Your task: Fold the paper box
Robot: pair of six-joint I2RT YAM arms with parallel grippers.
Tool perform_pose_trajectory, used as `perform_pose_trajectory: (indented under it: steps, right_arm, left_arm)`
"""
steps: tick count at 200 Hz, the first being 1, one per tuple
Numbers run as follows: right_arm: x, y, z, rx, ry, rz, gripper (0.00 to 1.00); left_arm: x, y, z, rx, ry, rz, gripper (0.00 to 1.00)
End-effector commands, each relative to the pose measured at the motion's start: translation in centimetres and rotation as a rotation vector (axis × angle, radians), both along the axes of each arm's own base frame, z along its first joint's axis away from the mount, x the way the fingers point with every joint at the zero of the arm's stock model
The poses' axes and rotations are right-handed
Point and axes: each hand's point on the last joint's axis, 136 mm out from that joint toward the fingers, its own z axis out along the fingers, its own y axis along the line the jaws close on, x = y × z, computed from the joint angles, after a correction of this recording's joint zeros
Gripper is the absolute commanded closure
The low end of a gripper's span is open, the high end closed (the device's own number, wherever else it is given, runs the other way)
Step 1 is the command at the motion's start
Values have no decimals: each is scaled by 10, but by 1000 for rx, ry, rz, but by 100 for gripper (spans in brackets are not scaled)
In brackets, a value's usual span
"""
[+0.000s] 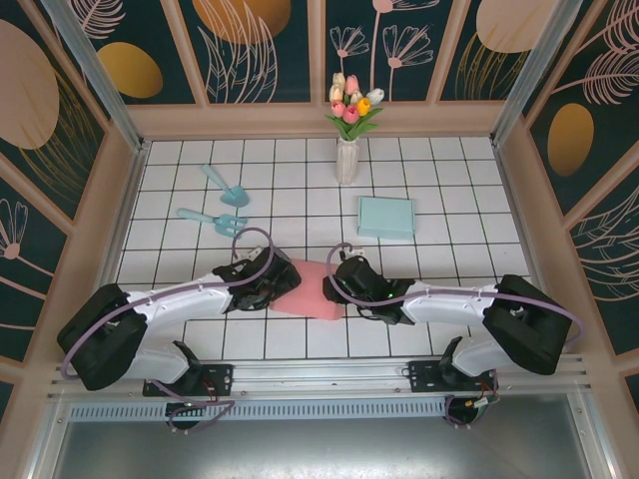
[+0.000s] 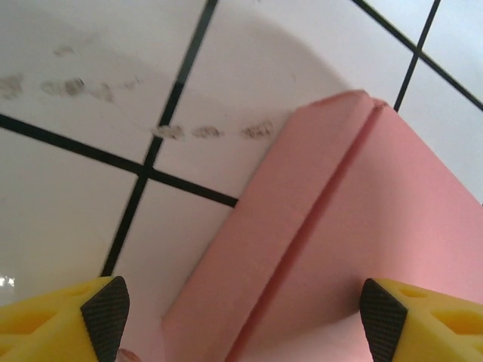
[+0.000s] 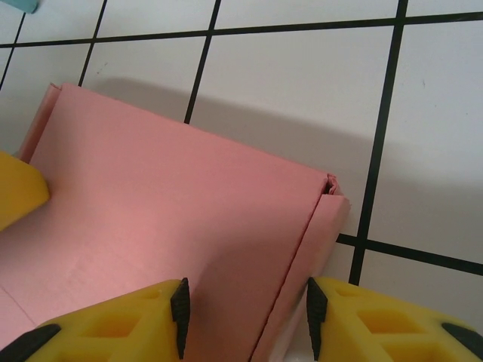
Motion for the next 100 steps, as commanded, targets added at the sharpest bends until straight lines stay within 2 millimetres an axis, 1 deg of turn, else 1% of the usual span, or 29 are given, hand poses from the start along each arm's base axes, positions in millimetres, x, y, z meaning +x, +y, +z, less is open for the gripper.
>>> perform_pose_trajectory:
  steps: [1,29,84,100]
  right_arm:
    - [0,-5,3,-9,-9,4,53]
    - [0,-6,0,-10,-4,-5,53]
    - [0,-9,-6,-6,13,-37,53]
    - [0,-10,-9,-3,19,-45,53]
  left_arm:
    - [-8,0,-2,38,38,26,18]
    - [-9,-1,1,55,40,38,18]
    - [-19,-6,-8,38,99,52,19]
    - [-18,-1,-5,67,95,66,19]
